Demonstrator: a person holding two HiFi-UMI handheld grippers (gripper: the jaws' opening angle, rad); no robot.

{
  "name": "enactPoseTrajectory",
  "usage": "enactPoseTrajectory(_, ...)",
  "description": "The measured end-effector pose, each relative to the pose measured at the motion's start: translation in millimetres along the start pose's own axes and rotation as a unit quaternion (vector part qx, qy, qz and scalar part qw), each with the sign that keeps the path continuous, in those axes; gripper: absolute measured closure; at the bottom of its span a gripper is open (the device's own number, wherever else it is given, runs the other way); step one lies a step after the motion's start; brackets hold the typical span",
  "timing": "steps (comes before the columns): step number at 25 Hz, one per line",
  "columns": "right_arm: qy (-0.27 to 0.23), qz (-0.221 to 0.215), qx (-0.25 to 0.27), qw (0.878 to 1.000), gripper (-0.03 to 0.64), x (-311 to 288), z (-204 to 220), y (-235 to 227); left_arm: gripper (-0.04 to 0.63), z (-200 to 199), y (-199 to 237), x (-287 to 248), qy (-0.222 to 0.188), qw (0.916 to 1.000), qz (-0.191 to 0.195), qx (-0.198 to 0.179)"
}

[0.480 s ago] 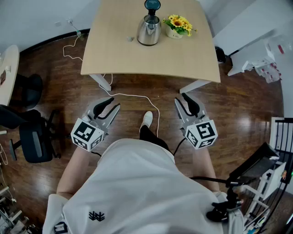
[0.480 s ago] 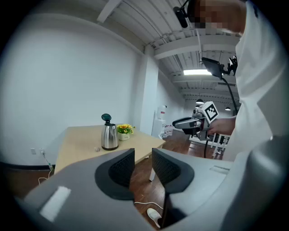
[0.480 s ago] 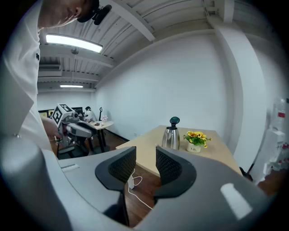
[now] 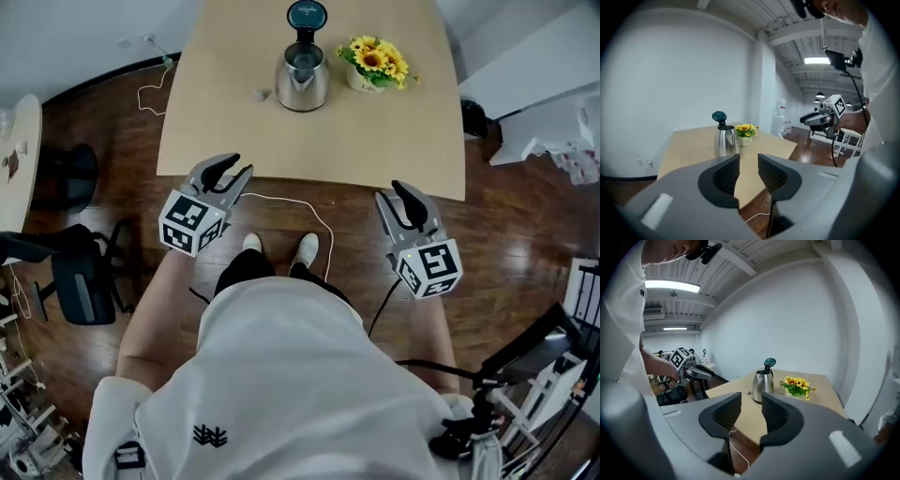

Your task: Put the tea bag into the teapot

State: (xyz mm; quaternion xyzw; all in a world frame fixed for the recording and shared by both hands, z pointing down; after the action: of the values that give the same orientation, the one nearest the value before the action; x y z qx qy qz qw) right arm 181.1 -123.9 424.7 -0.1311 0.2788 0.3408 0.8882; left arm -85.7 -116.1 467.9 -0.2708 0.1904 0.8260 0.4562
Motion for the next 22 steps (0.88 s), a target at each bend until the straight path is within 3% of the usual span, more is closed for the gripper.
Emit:
enactPoseTrajectory(5,0.007,0.024,-0.029,0.999,0.482,-19.7,-1.0,-29.5,0.44,16.9,67.3,-81.0,0.062,0.9979,0.001,0.017)
enactPoseTrajectory(11,0.026,0.074,-0.05,0.996,0.48,-22.7,-12.0,-51.1,0.434,24.8,144.3,-169.6,0.13,0.991,0.004,0.033)
enactPoseTrajectory(16,0.048,0.102,-0.072,0.991,0.48,-37.0,-16.5,-56.9,0.434,35.7,174.3,-230.1,0.178,0.9836,0.016,0.023)
enactPoseTrajectory(22,0.064,0.122,-0.077,0.988,0.483,-44.5,-24.3,-58.4,0.436,53.8,199.3,-270.9,0.22,0.9752,0.002,0.022)
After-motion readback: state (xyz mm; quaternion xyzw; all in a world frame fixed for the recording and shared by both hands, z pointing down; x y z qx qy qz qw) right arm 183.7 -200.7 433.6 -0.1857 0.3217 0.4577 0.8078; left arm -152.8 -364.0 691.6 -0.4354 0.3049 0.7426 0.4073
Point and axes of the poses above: the fingertips, and each gripper's own axes: x backward along the fingers, y to its left, z out of its underside, the point moved 1 cm from there along x, backward along the fingers, and after that the axes turned 12 degrees about y, right-handed, at the moved point
